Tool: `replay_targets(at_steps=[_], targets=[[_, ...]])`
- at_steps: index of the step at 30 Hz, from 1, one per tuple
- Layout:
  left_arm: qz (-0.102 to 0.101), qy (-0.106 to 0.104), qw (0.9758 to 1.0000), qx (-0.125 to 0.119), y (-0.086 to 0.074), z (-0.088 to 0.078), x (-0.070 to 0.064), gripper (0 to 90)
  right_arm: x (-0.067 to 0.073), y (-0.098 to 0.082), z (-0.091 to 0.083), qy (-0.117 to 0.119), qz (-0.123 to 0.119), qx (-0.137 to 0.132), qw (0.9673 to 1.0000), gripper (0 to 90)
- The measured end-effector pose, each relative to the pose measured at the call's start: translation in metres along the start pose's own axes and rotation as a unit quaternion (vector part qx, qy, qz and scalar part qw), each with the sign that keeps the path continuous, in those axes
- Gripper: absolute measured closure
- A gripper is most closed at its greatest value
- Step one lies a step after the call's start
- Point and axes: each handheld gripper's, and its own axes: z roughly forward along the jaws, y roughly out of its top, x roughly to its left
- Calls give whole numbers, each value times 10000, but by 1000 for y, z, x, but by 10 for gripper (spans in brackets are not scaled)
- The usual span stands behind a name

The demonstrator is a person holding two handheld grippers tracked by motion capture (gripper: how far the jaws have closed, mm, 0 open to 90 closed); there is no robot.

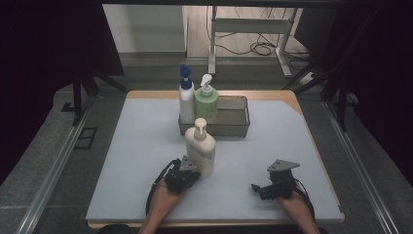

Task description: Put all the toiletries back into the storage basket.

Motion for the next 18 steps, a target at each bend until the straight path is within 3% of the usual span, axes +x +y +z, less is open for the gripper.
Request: replay_targets(at_steps=[9,18], targets=[[-15,83,9999,-69,-4,-6,-1,794,0,1,0,-1,-15,24,10000,0],[6,214,9997,-68,-9,-13,-3,649,5,5,-4,1,-107,-63,9999,0]])
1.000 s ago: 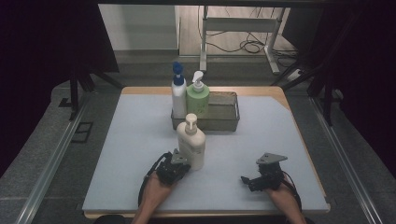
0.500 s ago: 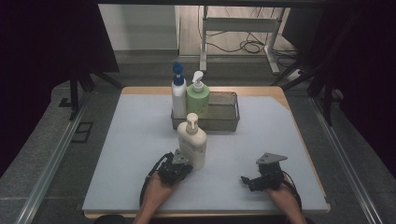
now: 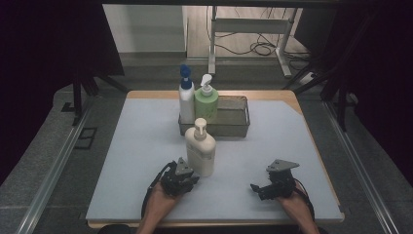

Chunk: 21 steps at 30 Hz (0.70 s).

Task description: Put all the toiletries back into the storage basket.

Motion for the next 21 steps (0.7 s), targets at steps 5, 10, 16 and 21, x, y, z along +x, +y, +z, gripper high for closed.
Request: replay_targets(at_steps=[5,10,16,21], targets=[[-18,102,9999,56,-4,-2,0,539,3,3,-1,51,-92,-52,9999,0],[-111,242,9996,76,-11,-5,0,406,7,6,-3,171,-240,-139,9995,0],[-237,348,9991,98,-17,-7,-1,261,13,14,-7,315,-255,-268,9988,0],[-313,419,9986,84,-21,-10,-2,167,17,20,-6,443,-329,-349,9979,0]])
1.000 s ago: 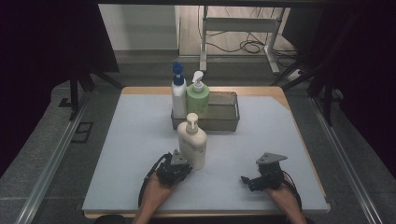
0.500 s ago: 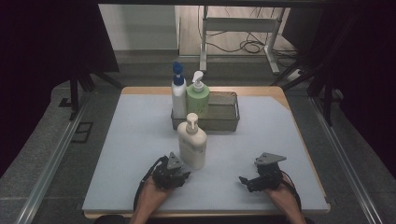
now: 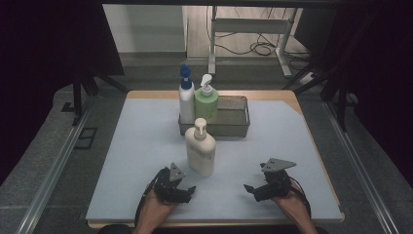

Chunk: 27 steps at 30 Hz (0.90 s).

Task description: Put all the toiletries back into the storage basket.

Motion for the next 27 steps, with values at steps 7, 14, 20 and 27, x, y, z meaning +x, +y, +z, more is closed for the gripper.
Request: replay_targets(at_steps=[7,14,20,27], targets=[[-8,44,10000,30,-2,1,1,128,3,10,1,194,-37,-157,9997,0],[-69,72,9999,-30,-4,1,2,122,4,18,1,326,7,-288,9991,0],[-79,72,9999,-94,-6,0,2,119,6,30,1,426,35,-338,9985,0],[-84,67,9999,-118,-7,1,2,120,11,44,7,486,49,-366,9981,0]])
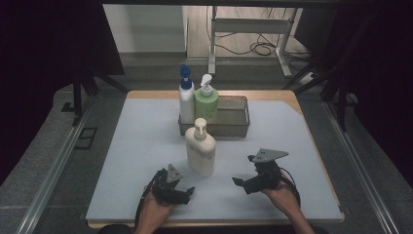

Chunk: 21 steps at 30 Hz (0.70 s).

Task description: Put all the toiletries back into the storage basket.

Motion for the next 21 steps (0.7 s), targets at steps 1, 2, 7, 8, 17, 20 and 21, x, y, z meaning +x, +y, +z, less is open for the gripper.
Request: replay_targets(at_steps=[1,2,7,8,17,20,21], targets=[[-12,-14,10000,10,0,0,1,120,1,2,2,4,28,-6,10000,0],[-25,-41,10000,34,0,0,2,120,2,4,4,14,50,-12,10000,0],[-45,-47,10000,31,0,0,2,120,11,14,12,-58,-40,-1,10000,0],[-49,-42,10000,20,0,0,2,120,13,16,13,-60,-57,-8,10000,0],[-57,-49,10000,20,0,0,2,120,21,35,24,-26,-162,-46,9999,22],[-59,-50,10000,21,0,0,2,120,23,40,28,-16,-159,-45,9999,37],[-59,-50,10000,20,0,0,2,120,24,41,29,-26,-165,-36,9999,44]])
